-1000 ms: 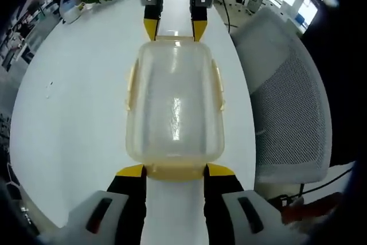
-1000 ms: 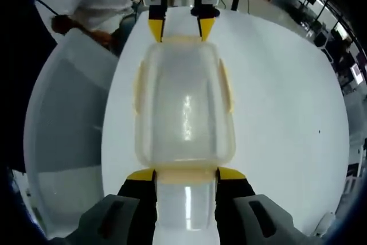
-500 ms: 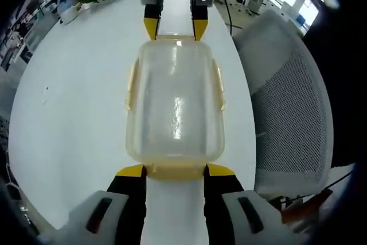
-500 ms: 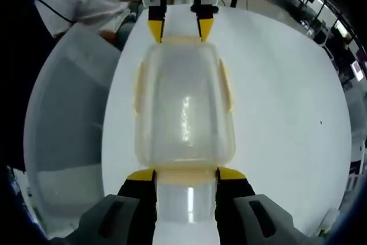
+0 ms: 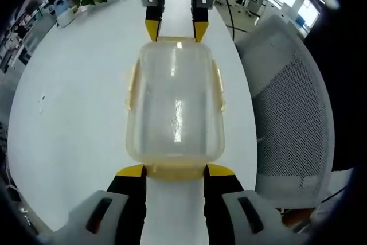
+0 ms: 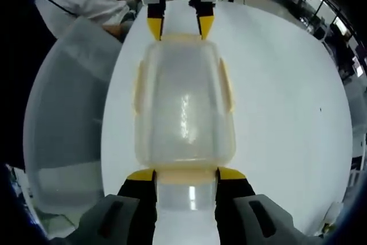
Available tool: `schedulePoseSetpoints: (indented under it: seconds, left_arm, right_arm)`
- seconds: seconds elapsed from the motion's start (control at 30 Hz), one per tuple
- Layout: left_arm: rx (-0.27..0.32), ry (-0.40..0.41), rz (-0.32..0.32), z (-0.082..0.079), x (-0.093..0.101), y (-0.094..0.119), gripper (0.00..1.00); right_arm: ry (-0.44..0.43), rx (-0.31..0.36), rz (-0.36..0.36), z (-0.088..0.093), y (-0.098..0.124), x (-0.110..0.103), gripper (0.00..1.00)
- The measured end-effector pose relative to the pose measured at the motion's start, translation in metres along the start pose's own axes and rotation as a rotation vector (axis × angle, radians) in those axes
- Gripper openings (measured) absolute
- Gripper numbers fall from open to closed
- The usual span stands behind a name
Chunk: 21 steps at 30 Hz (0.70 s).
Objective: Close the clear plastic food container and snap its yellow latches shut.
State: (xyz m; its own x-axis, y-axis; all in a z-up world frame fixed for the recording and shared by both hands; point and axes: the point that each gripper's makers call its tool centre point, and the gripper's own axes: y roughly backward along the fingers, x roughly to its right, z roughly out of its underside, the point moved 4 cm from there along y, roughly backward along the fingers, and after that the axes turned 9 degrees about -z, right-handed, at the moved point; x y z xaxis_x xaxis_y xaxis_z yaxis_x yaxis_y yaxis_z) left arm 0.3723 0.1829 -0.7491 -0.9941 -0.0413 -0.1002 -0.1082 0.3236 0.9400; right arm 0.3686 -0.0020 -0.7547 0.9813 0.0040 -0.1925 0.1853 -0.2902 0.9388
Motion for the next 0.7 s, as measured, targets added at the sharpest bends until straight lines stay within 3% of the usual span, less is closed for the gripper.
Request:
schedulePoseSetpoints:
  seconds: [0.7]
  left_arm:
    - [0.002,-0.011,0.002,-0.043,-0.002,-0.019,0.38]
  right_arm:
    - [-0.014,-0.001,-0.007,0.046,0.011,0.003,0.37]
